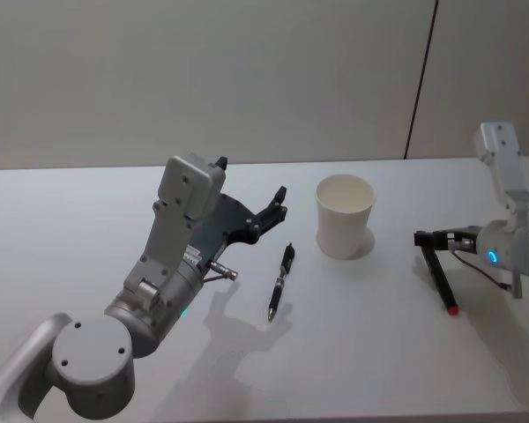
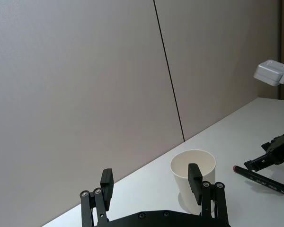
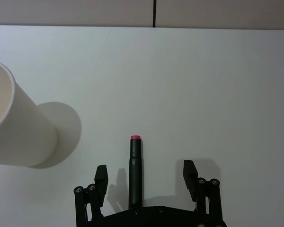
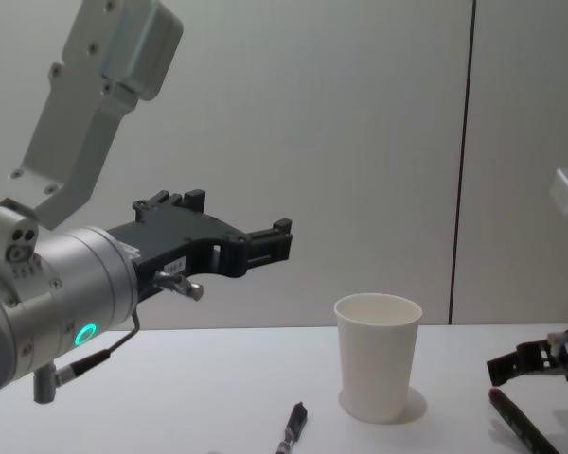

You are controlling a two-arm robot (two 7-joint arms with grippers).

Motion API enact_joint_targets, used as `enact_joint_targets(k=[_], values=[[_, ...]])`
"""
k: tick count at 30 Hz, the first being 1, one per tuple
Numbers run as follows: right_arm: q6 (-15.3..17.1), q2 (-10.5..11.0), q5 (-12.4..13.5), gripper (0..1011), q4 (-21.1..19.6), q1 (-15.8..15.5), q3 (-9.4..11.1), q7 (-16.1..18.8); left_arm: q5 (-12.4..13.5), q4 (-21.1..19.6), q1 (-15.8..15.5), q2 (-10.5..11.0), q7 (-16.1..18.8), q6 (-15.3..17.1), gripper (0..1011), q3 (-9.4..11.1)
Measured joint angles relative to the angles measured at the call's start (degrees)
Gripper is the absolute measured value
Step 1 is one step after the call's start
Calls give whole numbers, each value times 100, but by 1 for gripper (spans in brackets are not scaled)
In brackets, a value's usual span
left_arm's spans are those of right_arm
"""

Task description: Place the pen into the pen holder.

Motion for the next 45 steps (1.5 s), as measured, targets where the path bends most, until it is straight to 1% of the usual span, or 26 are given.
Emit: enact_joint_targets(k=[2,4,5,10,11,17,29,45], values=[[0,-22,-27,1001,106,63,-7,9,0,0,0,0,0,0,1003,0],[-2,-60,-80,1001,296,176,-23,29,0,0,0,0,0,0,1003,0],[-2,-60,-80,1001,296,176,-23,29,0,0,0,0,0,0,1003,0],[-48,-129,-176,1001,625,373,-52,68,0,0,0,0,0,0,1003,0],[-48,-129,-176,1001,625,373,-52,68,0,0,0,0,0,0,1003,0],[-114,-189,-261,1001,925,547,-82,109,0,0,0,0,0,0,1003,0],[-215,-263,-383,1001,1276,734,-119,149,0,0,0,0,0,0,1003,0],[-390,-340,-507,997,1685,893,-168,216,0,0,0,0,0,0,1003,0]])
